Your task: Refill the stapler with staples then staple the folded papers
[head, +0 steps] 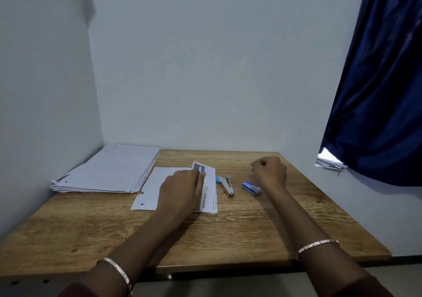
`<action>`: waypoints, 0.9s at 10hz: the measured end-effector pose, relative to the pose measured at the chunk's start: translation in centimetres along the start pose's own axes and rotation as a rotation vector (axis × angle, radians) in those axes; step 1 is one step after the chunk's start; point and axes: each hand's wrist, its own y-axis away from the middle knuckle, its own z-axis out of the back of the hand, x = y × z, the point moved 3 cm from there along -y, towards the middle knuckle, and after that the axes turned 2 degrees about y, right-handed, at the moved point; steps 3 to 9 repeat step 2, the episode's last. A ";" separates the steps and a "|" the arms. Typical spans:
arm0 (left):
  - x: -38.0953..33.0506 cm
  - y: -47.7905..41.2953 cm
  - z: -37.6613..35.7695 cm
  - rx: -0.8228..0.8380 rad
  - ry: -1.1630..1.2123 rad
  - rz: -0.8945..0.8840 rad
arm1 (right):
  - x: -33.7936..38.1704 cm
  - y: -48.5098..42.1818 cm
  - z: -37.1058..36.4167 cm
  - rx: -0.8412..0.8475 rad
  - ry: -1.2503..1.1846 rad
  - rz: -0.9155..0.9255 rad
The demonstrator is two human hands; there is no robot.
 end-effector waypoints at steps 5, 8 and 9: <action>0.2 -5.7 -2.1 -0.084 0.123 0.036 | 2.1 -2.1 -2.3 -0.077 0.058 0.253; 0.2 -5.7 -2.1 -0.084 0.123 0.036 | 2.1 -2.1 -2.3 -0.077 0.058 0.253; 0.2 -5.7 -2.1 -0.084 0.123 0.036 | 2.1 -2.1 -2.3 -0.077 0.058 0.253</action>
